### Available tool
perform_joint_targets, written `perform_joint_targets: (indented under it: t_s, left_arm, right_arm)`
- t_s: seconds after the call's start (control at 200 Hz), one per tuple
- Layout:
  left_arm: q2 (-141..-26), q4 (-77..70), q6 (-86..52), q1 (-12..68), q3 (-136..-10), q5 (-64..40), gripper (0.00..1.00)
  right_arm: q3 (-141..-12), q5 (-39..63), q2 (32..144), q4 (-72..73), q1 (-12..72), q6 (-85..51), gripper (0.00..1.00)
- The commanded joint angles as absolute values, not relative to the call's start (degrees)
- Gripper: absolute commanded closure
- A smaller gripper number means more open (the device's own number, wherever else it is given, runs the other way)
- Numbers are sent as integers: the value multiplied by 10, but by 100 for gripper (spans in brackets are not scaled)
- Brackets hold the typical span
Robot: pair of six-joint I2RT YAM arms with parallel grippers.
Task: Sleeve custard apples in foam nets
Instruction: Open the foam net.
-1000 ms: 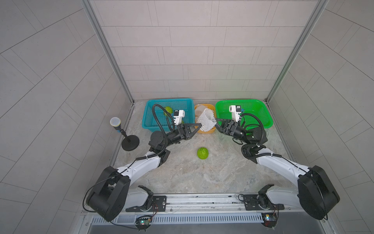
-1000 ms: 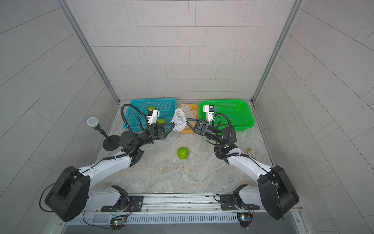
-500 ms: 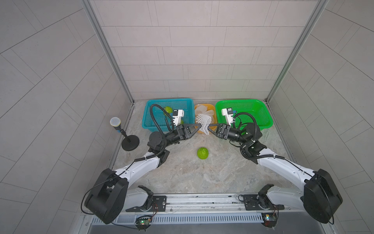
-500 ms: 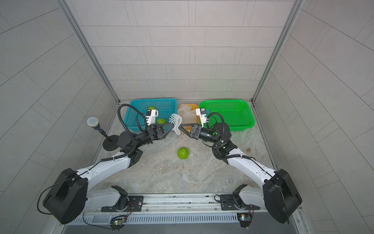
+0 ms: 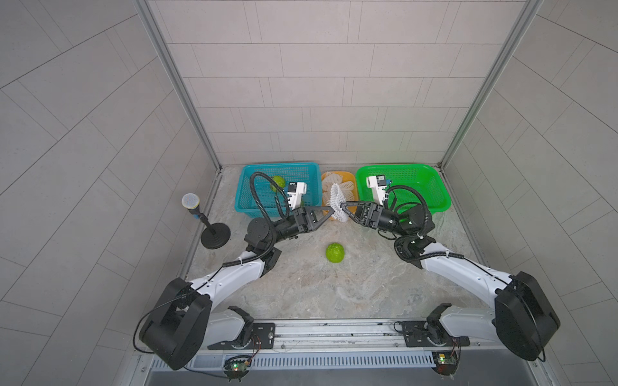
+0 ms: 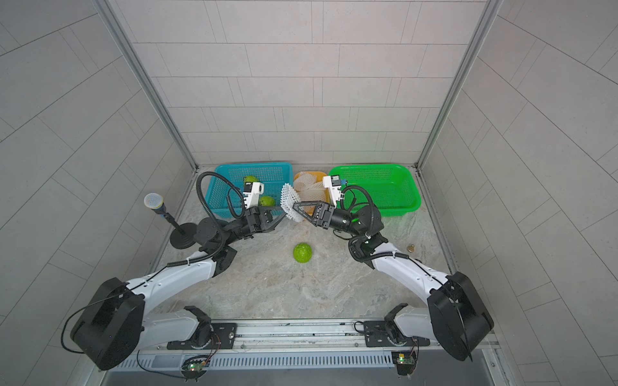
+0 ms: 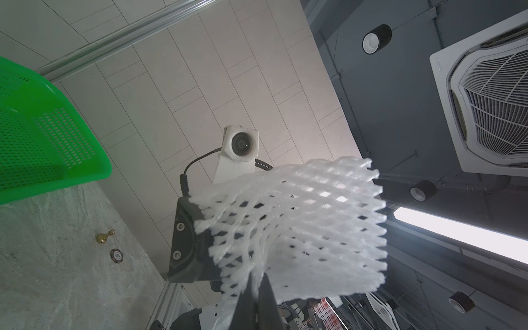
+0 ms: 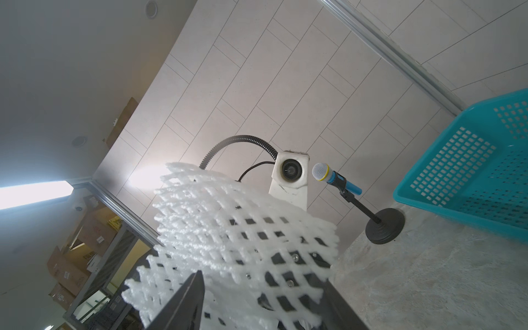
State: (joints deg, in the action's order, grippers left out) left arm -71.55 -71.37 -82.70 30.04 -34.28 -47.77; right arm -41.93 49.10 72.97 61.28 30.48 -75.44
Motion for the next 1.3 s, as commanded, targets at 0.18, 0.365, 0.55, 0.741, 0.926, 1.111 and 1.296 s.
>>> perform_joint_targets:
  t_s: [0.18,0.365,0.55,0.741,0.926,1.111,1.296]
  left_arm:
    - [-699,-754,-824,298,-341,-483,100]
    - [-700,-754,-824,294,-338,-488,100]
    - [-700,-754,-826,292,-338,-492,100]
    - [-702,-754,-829,292,-335,-493,100]
    - [-693,-754,-832,285,-330,-485,100]
    - [-695,-754,-830,283,-328,-485,100]
    - [-700,-754,-829,282,-334,-490,100]
  right_arm:
    - [-407,503,737,754,285,-850,44]
    - [-399,504,739,812,271,-899,46]
    - [-382,506,737,816,266,-899,53]
    - [-378,509,739,816,262,-897,64]
    - [-359,512,739,816,257,-899,56]
    - [-344,522,725,816,257,-901,57]
    - [-352,543,729,817,267,-906,48]
